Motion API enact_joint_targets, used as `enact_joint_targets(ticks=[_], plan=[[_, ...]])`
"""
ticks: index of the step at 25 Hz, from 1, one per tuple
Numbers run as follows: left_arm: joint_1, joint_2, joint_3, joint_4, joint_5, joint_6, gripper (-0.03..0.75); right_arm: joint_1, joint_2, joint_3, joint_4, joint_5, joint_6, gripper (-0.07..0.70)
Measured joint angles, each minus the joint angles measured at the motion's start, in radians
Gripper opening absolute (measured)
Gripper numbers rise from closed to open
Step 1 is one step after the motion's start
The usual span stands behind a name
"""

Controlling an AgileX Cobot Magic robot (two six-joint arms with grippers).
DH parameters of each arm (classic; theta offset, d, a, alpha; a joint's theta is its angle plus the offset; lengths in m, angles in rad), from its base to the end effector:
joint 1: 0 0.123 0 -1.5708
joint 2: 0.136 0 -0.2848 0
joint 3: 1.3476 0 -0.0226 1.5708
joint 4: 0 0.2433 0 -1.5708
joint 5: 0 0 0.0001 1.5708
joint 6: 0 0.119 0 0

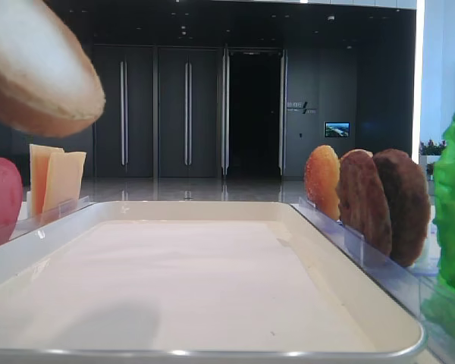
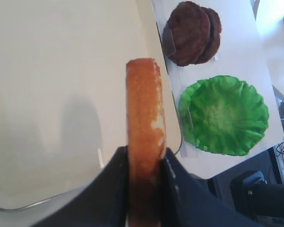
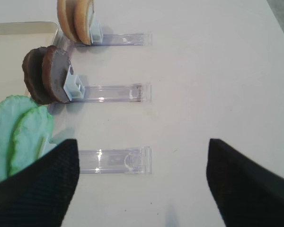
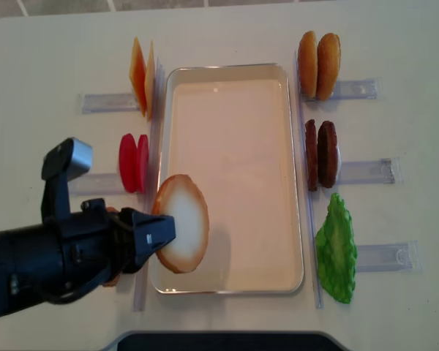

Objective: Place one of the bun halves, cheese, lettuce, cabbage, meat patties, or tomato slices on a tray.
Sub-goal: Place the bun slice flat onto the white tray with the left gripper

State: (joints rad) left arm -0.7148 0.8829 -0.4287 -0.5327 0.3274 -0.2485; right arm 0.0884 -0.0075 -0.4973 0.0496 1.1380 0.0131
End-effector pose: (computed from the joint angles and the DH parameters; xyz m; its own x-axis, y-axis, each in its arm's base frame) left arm 0.1225 -0.1322 0.2280 -0.8445 -0.1648 -0.5095 0.2263 0.7526 -0.6184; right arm 0.0079 0.0061 0.2522 -0.5208 -0.0122 -0.8536 -0.1089 0.9927 0.0523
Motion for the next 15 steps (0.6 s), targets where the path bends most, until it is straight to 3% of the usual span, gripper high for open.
enact_joint_targets(ticks=[3,7,10,15], plan=[[0.054,0.030,0.000,-0.190,0.043,0.217,0.129,0.000,0.000,0.000,0.000,0.000,0.000,0.555],[0.170,0.106,0.000,-0.594,0.140,0.673,0.129,0.000,0.000,0.000,0.000,0.000,0.000,0.555],[0.247,0.159,0.000,-0.793,0.217,0.919,0.129,0.000,0.000,0.000,0.000,0.000,0.000,0.555],[0.310,0.219,0.000,-0.905,0.304,1.107,0.129,0.000,0.000,0.000,0.000,0.000,0.000,0.555]])
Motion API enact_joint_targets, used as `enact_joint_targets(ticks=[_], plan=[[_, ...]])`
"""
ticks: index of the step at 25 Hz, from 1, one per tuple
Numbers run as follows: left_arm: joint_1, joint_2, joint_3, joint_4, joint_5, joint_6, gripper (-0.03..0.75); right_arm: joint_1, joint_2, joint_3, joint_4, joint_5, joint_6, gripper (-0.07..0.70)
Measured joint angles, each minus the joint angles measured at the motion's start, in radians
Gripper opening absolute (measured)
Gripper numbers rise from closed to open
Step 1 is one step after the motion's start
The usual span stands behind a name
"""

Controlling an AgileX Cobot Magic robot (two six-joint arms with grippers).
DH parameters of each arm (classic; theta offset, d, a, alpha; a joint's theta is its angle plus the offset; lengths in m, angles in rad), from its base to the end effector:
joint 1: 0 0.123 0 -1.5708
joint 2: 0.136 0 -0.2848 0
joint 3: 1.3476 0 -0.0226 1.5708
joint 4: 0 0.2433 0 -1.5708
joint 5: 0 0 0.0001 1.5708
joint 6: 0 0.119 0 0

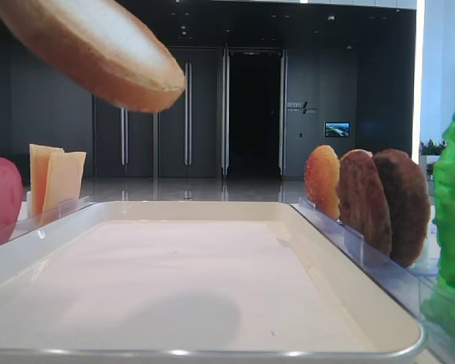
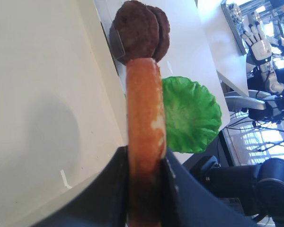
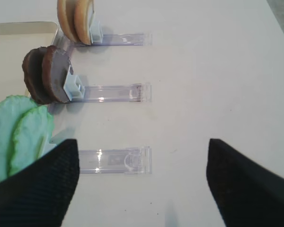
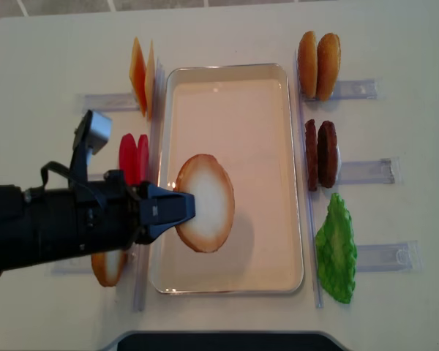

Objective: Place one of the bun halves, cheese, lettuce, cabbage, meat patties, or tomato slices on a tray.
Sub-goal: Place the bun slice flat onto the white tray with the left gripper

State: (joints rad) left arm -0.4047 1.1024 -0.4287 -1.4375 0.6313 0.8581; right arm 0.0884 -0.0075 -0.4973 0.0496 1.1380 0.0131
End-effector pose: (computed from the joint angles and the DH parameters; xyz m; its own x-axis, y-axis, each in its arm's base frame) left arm 0.1536 -0.1416 0.2155 -0.8791 -0.0832 -0.4694 0.3260 0.6134 -0.7193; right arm 0.0079 0.0061 0.2522 -0.5208 -0.0122 -0.8536 -0.1089 0.9927 0.0523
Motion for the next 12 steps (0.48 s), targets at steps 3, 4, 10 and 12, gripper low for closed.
enact_joint_targets(ticks=[3,4,10,12], plan=[[0.032,0.043,0.000,-0.038,0.046,0.085,0.129,0.000,0.000,0.000,0.000,0.000,0.000,0.555],[0.043,0.063,0.000,-0.066,0.060,0.124,0.129,0.000,0.000,0.000,0.000,0.000,0.000,0.555],[0.076,0.165,-0.002,-0.240,0.123,0.365,0.126,0.000,0.000,0.000,0.000,0.000,0.000,0.555],[0.076,0.180,-0.002,-0.244,0.122,0.380,0.126,0.000,0.000,0.000,0.000,0.000,0.000,0.555]])
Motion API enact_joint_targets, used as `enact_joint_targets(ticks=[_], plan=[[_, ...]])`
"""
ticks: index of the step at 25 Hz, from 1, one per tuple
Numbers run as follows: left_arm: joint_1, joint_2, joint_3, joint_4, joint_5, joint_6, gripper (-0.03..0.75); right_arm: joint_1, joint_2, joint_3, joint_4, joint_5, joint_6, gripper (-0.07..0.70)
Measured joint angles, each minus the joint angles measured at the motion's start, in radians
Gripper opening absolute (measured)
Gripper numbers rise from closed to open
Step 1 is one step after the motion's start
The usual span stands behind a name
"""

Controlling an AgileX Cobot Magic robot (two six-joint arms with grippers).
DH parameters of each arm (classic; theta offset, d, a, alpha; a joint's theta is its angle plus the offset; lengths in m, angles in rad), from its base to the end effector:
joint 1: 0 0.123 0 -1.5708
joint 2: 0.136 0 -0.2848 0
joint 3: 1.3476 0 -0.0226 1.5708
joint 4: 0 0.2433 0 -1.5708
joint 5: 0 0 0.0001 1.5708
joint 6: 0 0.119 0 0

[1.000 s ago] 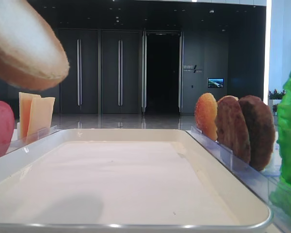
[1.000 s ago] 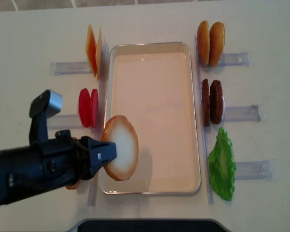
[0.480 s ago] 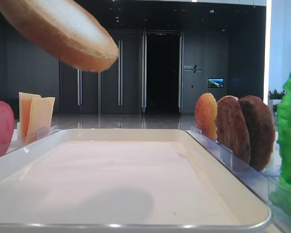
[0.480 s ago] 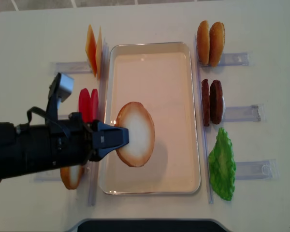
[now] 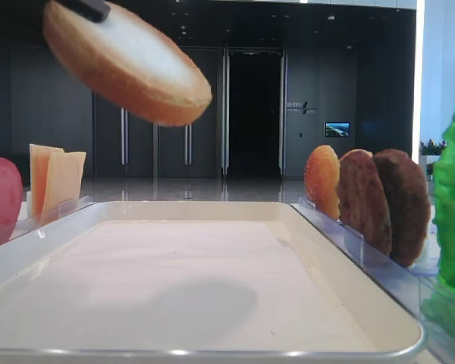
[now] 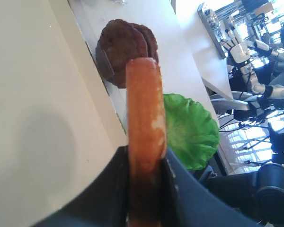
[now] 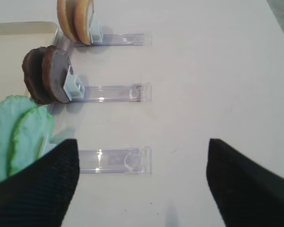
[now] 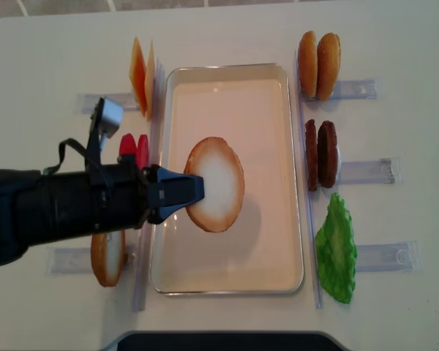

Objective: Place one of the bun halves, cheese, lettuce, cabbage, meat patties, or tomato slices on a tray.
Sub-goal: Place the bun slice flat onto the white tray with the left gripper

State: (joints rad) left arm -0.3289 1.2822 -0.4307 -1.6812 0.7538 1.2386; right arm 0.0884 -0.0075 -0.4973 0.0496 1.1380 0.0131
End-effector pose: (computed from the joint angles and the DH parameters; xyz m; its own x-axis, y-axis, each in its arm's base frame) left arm 0.1790 -0.1467 0.1989 -0.8607 -0.0660 -0.5049 0.3896 0.5529 -0.7365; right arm 0.0079 0.0061 0.2522 -0.5208 -0.0122 -0.8536 -0.1089 0.9927 0.0523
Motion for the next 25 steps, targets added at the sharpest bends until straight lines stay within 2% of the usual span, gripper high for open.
enact_joint_targets(ticks=[4,11,16,25], plan=[[0.000,0.078,0.000,-0.004,0.000,0.059,0.126,0.000,0.000,0.000,0.000,0.000,0.000,0.555],[0.000,0.192,-0.001,-0.008,-0.003,0.093,0.126,0.000,0.000,0.000,0.000,0.000,0.000,0.555],[0.000,0.237,-0.002,-0.011,0.075,0.141,0.126,0.000,0.000,0.000,0.000,0.000,0.000,0.555],[0.000,0.268,-0.010,-0.011,0.106,0.168,0.126,0.000,0.000,0.000,0.000,0.000,0.000,0.555]])
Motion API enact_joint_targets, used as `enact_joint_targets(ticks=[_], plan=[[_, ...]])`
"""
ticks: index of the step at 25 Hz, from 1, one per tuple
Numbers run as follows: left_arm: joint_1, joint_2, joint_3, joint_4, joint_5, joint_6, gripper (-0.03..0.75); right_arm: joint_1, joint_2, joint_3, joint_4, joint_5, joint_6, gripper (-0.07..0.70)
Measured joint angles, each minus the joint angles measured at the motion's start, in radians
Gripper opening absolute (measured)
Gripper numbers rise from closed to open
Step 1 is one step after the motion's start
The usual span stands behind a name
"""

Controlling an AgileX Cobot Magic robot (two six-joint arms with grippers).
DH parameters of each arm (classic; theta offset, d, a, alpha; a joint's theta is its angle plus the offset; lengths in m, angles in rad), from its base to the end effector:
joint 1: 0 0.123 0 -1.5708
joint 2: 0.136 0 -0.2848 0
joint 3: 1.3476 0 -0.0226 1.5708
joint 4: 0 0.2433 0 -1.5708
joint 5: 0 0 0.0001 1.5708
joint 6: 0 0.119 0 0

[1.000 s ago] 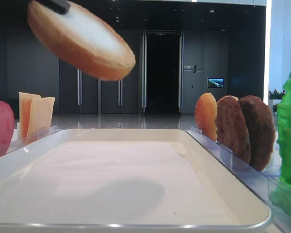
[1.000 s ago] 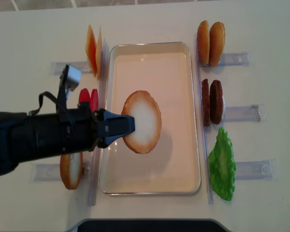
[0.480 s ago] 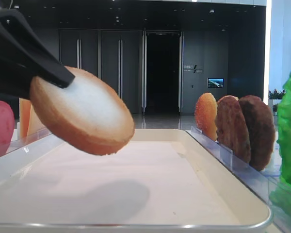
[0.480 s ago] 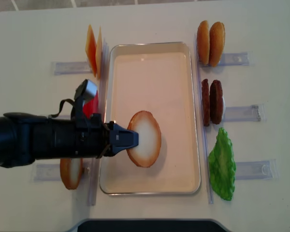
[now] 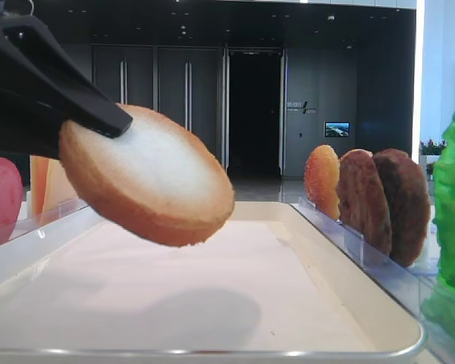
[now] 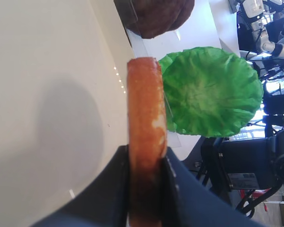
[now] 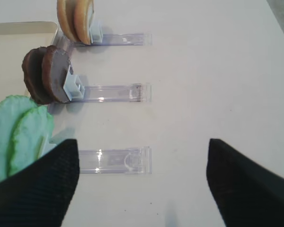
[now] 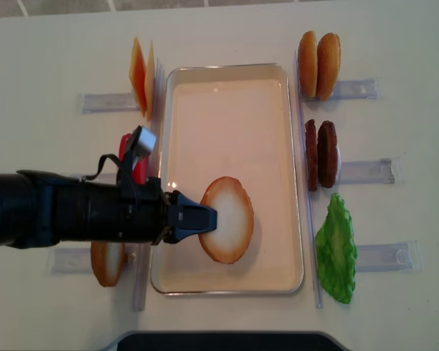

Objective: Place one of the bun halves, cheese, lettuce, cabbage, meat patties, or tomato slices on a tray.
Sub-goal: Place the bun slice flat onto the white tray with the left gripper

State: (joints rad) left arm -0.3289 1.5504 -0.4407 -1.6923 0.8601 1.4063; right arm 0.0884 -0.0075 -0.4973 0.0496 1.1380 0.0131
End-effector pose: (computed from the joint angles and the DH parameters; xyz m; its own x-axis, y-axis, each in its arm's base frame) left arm 0.1875 -0.1587 0.1496 -0.9145 0.0737 -0.3977 0.3745 0.5262 -0.7635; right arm 0.0079 0.0061 0.2522 -0.5208 -0.0122 -0.8536 -0.1089 0.9927 0.0523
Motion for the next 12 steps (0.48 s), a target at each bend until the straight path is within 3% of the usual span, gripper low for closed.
enact_joint_targets(ticks=[5,10,12], plan=[[0.000,0.000,-0.016,-0.001,0.000,-0.028,0.126,0.000,0.000,0.000,0.000,0.000,0.000,0.555],[0.000,0.006,-0.016,-0.006,-0.066,-0.104,0.126,0.000,0.000,0.000,0.000,0.000,0.000,0.555],[0.000,0.018,-0.016,-0.008,-0.068,-0.123,0.126,0.000,0.000,0.000,0.000,0.000,0.000,0.555]])
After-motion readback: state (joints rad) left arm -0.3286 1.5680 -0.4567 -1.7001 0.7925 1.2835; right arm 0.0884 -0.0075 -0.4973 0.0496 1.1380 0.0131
